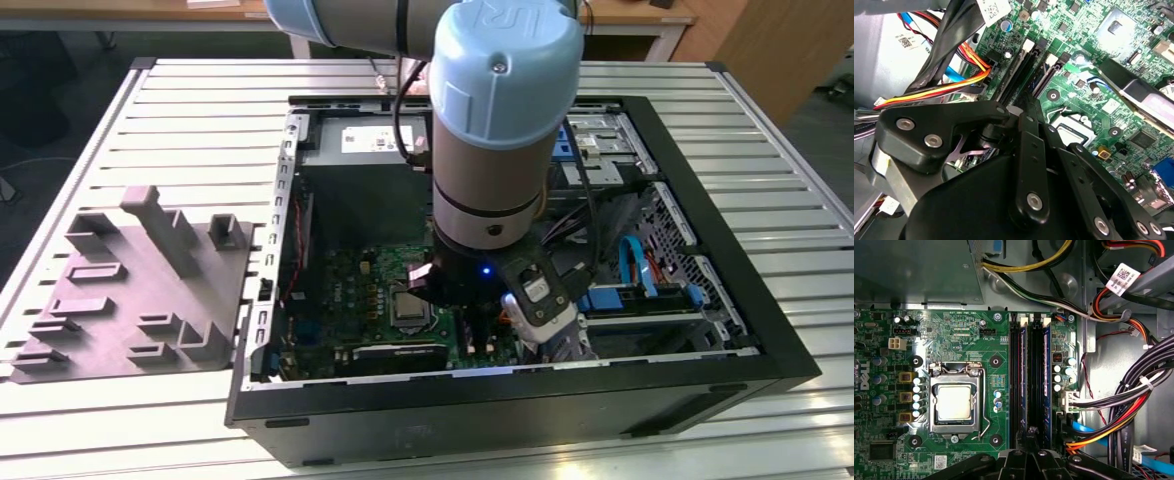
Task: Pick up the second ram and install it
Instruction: 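Press down the second ram until it locks into place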
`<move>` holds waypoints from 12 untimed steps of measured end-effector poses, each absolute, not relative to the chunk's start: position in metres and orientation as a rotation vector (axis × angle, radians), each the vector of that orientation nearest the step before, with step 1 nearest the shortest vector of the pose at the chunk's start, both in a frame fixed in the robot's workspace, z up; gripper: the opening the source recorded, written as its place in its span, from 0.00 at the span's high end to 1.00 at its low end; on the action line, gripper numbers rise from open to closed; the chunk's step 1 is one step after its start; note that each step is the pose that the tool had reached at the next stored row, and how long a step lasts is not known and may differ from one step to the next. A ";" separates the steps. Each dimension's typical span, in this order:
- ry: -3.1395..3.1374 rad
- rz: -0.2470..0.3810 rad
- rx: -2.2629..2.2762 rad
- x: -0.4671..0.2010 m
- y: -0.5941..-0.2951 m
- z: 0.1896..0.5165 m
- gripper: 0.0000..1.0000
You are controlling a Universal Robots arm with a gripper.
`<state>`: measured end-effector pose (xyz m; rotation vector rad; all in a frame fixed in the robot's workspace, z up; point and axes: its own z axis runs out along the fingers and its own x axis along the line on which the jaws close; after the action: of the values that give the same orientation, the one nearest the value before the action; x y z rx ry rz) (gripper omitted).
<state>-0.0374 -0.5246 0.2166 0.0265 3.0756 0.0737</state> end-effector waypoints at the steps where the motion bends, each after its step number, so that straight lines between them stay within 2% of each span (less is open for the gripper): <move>1: 3.076 0.074 0.027 -0.037 -0.525 0.217 0.90; 6: 3.075 0.077 0.027 -0.037 -0.524 0.219 0.90; 12: 3.076 0.074 0.027 -0.037 -0.525 0.238 0.90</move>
<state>-0.0375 -0.5246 0.2383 0.0266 3.0756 0.0737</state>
